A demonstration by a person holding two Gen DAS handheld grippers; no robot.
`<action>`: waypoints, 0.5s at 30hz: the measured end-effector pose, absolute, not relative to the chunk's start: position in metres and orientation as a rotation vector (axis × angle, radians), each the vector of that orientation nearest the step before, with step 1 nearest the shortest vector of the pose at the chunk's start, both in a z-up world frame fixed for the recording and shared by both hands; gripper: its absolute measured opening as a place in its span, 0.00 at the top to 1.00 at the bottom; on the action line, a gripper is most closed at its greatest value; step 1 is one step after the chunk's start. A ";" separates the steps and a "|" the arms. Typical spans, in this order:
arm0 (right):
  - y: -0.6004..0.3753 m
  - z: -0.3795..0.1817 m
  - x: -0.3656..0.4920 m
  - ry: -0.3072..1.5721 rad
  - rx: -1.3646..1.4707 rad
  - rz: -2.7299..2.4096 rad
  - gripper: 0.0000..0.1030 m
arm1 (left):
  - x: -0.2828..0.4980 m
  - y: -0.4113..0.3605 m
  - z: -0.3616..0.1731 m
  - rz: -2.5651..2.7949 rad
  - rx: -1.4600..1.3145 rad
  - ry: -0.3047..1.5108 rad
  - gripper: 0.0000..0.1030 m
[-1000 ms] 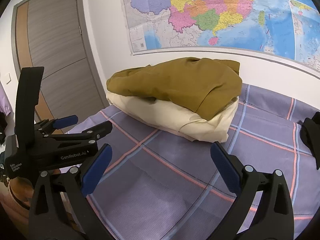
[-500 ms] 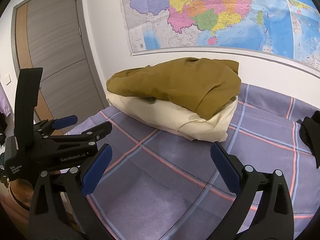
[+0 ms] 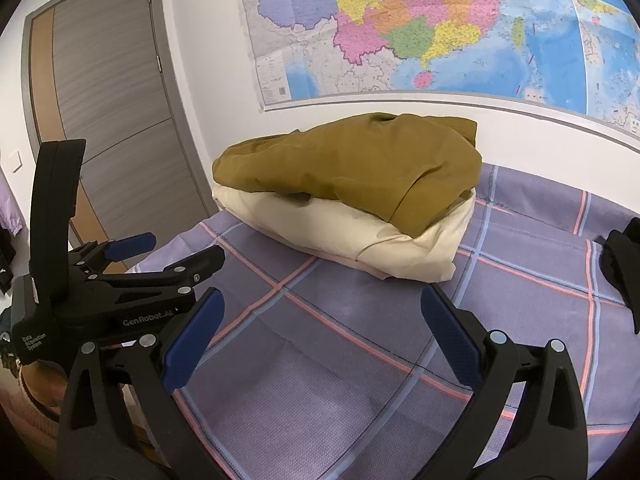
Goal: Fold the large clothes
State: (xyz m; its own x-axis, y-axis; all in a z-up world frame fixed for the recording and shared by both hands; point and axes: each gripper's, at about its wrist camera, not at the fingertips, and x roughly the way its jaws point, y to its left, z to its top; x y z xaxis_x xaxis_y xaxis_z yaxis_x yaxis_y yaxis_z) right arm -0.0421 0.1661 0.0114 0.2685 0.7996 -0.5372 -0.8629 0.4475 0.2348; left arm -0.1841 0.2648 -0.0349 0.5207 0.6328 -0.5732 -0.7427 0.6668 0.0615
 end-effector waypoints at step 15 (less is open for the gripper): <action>0.167 0.011 -0.041 0.656 -0.110 1.123 0.06 | -0.183 0.268 -0.036 0.830 -0.205 0.602 0.07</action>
State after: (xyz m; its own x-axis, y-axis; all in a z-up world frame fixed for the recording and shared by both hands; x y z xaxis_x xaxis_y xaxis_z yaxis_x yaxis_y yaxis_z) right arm -0.0413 0.1669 0.0113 0.2677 0.7990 -0.5385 -0.8613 0.4489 0.2380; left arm -0.1830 0.2682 -0.0362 0.5202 0.6307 -0.5758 -0.7431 0.6666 0.0588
